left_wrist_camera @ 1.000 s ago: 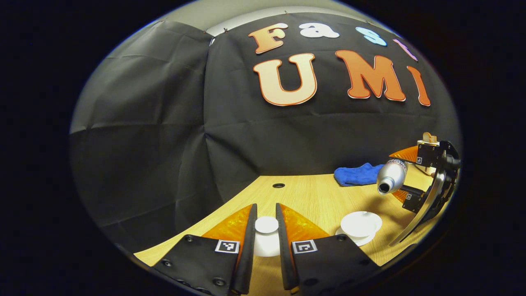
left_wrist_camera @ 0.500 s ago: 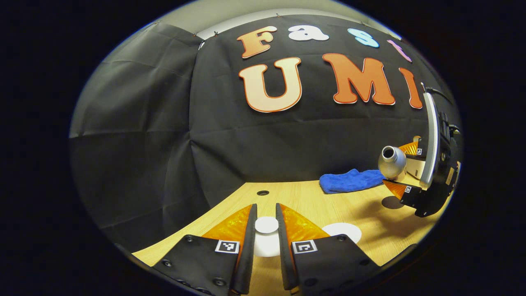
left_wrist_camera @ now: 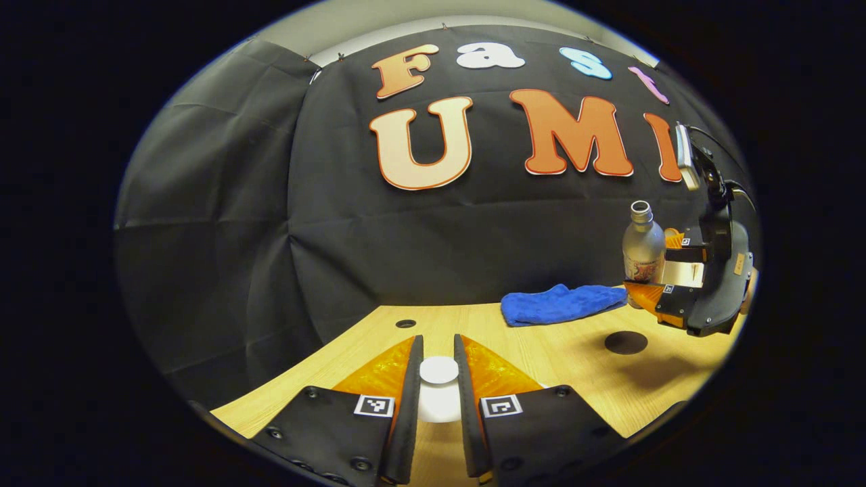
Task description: Open the teacup lid with one hand, grasp the water bottle and pour water into the teacup with the other hand; after pouring, place the water bottle on the coaster and then close the teacup lid.
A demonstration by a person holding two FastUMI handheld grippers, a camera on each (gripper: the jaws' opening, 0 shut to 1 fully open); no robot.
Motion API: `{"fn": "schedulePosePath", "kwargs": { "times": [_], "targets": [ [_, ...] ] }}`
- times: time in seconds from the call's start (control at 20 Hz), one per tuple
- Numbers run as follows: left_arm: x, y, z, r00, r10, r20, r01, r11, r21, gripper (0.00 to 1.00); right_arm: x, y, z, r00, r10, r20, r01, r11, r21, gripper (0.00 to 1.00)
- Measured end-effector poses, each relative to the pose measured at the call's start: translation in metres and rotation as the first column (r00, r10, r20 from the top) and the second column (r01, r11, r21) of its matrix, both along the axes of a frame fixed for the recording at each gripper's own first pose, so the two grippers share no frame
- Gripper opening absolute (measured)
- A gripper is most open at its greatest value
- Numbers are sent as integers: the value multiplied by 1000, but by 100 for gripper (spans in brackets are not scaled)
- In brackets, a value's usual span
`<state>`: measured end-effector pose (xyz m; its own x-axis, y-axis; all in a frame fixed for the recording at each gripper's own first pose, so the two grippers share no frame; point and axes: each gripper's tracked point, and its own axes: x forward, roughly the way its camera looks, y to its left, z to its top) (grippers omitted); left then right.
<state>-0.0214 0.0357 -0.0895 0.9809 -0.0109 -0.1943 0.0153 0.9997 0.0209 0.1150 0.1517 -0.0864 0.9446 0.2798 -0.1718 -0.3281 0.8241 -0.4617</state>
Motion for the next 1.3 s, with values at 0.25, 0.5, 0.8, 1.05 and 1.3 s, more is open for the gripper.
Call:
{"fn": "schedulePosePath", "kwargs": {
  "times": [0.25,0.5,0.8,1.05,1.3],
  "targets": [
    [6,-23,2,999,-33,-2,33,999,-12,28,10,-23,-12,995,-34,-90,47,988,147,79],
    [9,-33,-1,999,-44,-10,44,999,-29,33,21,-39,-28,984,-59,-166,98,967,237,80],
    [10,-43,-3,998,-56,-15,56,997,-46,33,29,-39,-49,968,-39,-247,125,930,346,80],
    [12,-44,-6,998,-52,-27,51,998,-46,33,33,-33,-77,941,-24,-339,167,901,400,80],
    [13,-42,-12,998,-48,-45,46,998,-45,33,32,-26,-104,920,-16,-391,177,908,379,80]
  ]
}}
